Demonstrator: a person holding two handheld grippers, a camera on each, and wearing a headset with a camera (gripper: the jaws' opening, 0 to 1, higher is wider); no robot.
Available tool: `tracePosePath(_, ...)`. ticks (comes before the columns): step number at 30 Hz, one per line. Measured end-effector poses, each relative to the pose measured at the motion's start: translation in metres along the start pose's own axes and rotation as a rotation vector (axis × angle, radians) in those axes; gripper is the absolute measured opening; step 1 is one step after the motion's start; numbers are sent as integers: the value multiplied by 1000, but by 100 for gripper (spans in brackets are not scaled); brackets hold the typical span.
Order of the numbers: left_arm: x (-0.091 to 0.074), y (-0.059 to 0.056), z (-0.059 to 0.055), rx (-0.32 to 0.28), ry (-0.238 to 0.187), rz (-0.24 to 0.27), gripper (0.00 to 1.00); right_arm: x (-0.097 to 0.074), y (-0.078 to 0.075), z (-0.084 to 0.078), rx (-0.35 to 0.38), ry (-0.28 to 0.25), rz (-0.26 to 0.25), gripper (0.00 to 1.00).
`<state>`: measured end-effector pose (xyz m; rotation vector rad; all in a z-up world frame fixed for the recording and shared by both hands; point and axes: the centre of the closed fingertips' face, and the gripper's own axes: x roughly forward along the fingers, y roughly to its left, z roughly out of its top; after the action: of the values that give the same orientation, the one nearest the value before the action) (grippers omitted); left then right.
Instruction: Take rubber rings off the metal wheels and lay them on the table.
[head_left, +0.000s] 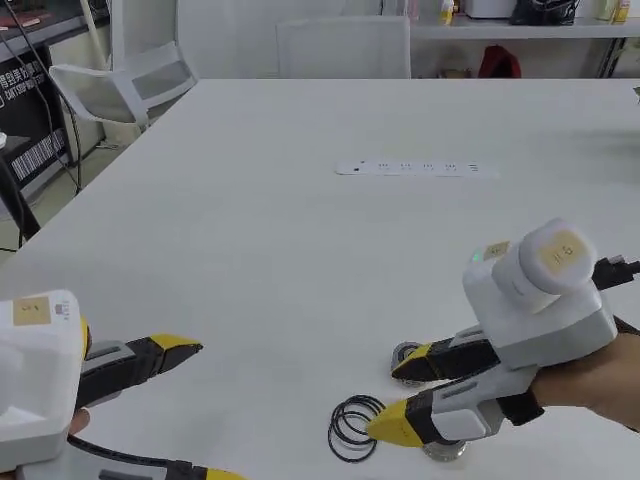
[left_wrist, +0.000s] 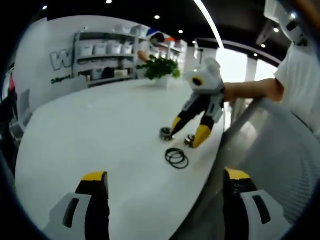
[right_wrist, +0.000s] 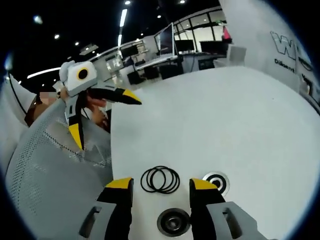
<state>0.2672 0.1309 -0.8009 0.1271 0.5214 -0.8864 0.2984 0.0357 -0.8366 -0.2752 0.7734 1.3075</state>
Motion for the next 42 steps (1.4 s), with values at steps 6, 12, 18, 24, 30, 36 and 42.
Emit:
tracePosePath(6, 0, -1, 0, 3, 2, -7, 96, 2, 14, -2, -36, 29, 39, 53)
tracePosePath(12, 0, -2, 0, 5, 3, -9, 96, -3, 23, -1, -82, 54, 50, 58)
tracePosePath(18, -1, -2, 0, 7, -3, -8, 96, -12, 27, 16, -88, 10, 49, 66)
tracePosePath(24, -2, 2, 1, 20, -3, 5, 96, -27, 29, 32, -60, -66, 46, 66)
tracePosePath(30, -11, 6, 8, 36, -22, 22, 96, -46, 20, 37, -43, -120, -8, 66)
tracePosePath(36, -29, 18, 14, 37, -53, 75, 96, -76, 14, 49, 23, -259, -32, 66)
tracePosePath(42, -45, 28, 17, 33, -73, 129, 99, -112, 4, 54, 62, -382, -92, 73)
